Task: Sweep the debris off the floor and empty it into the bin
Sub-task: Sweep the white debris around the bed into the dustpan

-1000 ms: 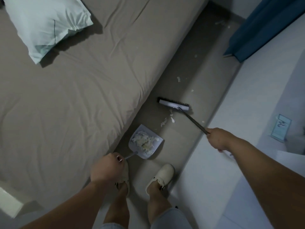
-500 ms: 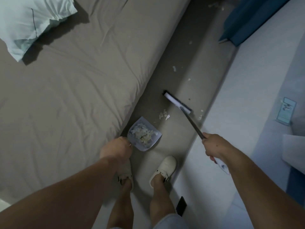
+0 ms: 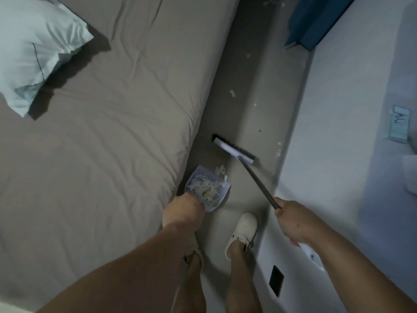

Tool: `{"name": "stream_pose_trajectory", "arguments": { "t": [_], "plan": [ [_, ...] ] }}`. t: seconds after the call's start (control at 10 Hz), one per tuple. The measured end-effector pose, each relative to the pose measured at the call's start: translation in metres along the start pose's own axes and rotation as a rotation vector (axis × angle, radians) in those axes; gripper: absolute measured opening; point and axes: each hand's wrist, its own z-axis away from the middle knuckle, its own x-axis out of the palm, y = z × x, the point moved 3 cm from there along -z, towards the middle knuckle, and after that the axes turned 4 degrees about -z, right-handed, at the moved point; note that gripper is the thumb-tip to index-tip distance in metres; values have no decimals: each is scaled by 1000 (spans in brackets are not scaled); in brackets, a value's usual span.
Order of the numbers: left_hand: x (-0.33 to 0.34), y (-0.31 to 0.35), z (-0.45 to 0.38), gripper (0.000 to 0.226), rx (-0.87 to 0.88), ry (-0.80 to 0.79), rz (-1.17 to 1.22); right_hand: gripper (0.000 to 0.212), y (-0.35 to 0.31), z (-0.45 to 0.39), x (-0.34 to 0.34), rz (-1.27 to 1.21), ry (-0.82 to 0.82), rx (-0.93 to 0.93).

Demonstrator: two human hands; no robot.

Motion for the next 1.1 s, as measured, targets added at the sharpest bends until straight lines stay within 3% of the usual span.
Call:
{"name": "stream_pose_trajectory", "arguments": {
  "t": [0.1, 0.2, 0.3, 0.5, 0.6, 0.7, 0.8, 1.0, 1.1],
  "plan": [
    [0, 5, -1, 34, 10, 1, -30, 49, -19, -6, 9, 53, 3, 10],
    [-3, 5, -4, 33, -10, -8, -11, 51, -30, -34, 36, 151, -118, 23],
    [-5, 3, -10, 31, 4, -11, 9, 41, -28, -9, 53, 15, -218, -9],
    [-7, 4, -11, 32, 2, -17, -1, 51, 4, 43, 42, -23, -188, -8],
    [-9, 13, -10, 33, 4, -9, -8, 51, -7, 27, 41, 36, -87, -19],
    [-9, 15, -9, 34, 7, -11, -7, 52, -19, -4, 54, 168, -168, -5],
    [-10, 11, -11, 33, 25, -22, -36, 34, -19, -1, 70, 108, -260, -7],
    [-14, 5, -5, 37, 62, -46, -103, 44, 21, 50, 54, -534, -193, 148],
    [-17, -2, 15, 32, 31, -47, -100, 55, 34, 50, 37, -700, -125, 257]
  ]
}}
